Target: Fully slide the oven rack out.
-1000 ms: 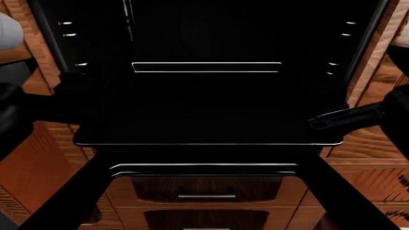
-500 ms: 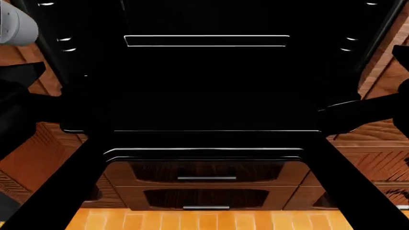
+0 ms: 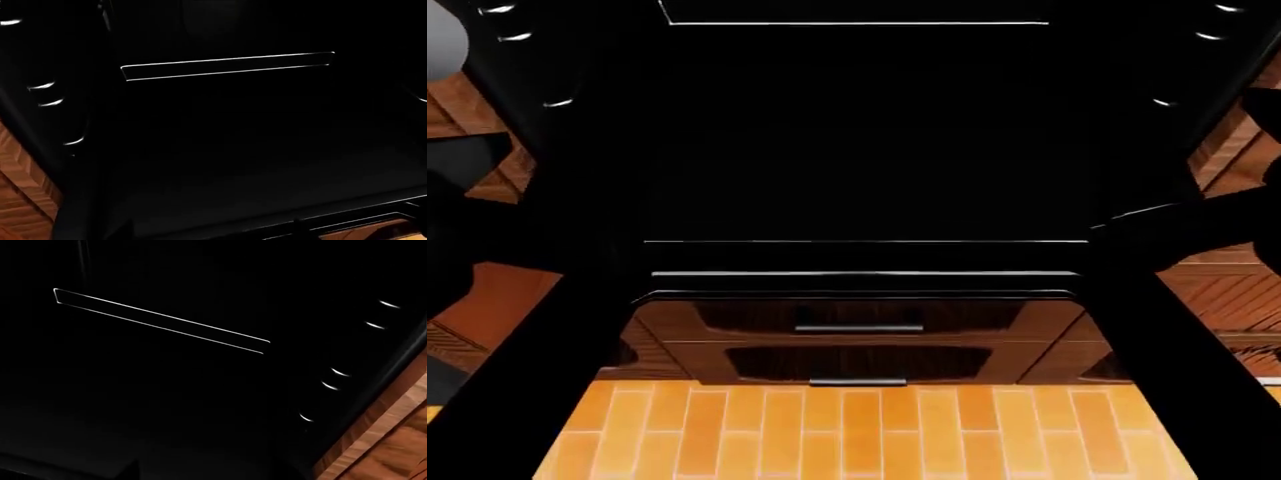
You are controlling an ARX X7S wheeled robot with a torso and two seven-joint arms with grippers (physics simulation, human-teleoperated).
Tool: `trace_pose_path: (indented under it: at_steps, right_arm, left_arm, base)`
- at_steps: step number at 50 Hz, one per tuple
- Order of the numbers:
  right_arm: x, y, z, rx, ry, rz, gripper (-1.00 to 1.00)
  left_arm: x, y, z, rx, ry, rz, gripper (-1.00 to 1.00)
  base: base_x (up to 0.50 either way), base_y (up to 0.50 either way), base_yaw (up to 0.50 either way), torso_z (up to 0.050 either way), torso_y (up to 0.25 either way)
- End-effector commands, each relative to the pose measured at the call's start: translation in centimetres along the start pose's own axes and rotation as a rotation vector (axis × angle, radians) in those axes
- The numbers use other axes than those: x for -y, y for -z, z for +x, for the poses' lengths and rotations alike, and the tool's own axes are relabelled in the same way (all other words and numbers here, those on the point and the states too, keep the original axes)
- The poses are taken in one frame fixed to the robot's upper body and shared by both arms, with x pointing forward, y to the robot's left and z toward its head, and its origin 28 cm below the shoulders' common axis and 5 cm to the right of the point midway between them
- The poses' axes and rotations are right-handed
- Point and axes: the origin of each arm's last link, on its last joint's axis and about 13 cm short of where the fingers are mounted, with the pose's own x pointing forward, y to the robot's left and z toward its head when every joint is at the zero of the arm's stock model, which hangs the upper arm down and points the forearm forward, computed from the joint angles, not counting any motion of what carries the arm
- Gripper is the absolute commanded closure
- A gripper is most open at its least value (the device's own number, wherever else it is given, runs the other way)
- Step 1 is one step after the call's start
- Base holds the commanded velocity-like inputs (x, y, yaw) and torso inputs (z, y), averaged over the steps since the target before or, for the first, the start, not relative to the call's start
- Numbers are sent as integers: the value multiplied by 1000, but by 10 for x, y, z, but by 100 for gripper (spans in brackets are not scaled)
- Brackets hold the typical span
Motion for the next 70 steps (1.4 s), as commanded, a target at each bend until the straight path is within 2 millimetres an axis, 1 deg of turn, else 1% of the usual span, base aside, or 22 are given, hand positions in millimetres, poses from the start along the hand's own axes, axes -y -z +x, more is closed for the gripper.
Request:
trace_pose_path:
  at_steps: [1,27,31,34,40,45,49,57,63,70]
  right_arm:
    - [0,-1,1,-3,-5,0,-100]
    - [-3,-2,5,-8,-19,3,-100]
    - [-2,-3,7,-13,-20,12,-100]
    - [-1,-6,13,-31,-29,39,-100]
    - [4,-4,38,-104,-44,86,-100]
    - [0,-11,54,-140,-72,114,-100]
    - [-3,-17,64,-163,-90,137,-100]
    - [-10,-14,84,-229,-106,162,-100]
    - [-12,-15,95,-265,-104,177,-100]
    - [-16,-11,107,-317,-97,211,-100]
  left_arm:
    - [1,-2,0,-5,5,-5,-100]
    - [2,-3,0,0,16,-10,-100]
    - [3,-4,4,1,19,-19,-100]
    - [4,-5,11,-3,28,-23,-100]
    - [6,-4,33,-38,49,-38,-100]
    - [9,-5,50,-68,60,-63,-100]
    - [11,-7,61,-96,72,-84,-100]
    - [10,-2,88,-160,74,-117,-100]
    - [8,0,101,-193,67,-130,-100]
    - [6,8,114,-259,58,-146,-100]
  base:
    - [0,0,0,0,-193]
    - [0,0,0,0,-199]
    - [0,0,0,0,-42]
    - [0,0,0,0,0]
    - [0,0,0,0,0]
    - [0,0,0,0,0]
    - [0,0,0,0,0]
    - [0,0,0,0,0]
    - [0,0,0,0,0]
    - [0,0,0,0,0]
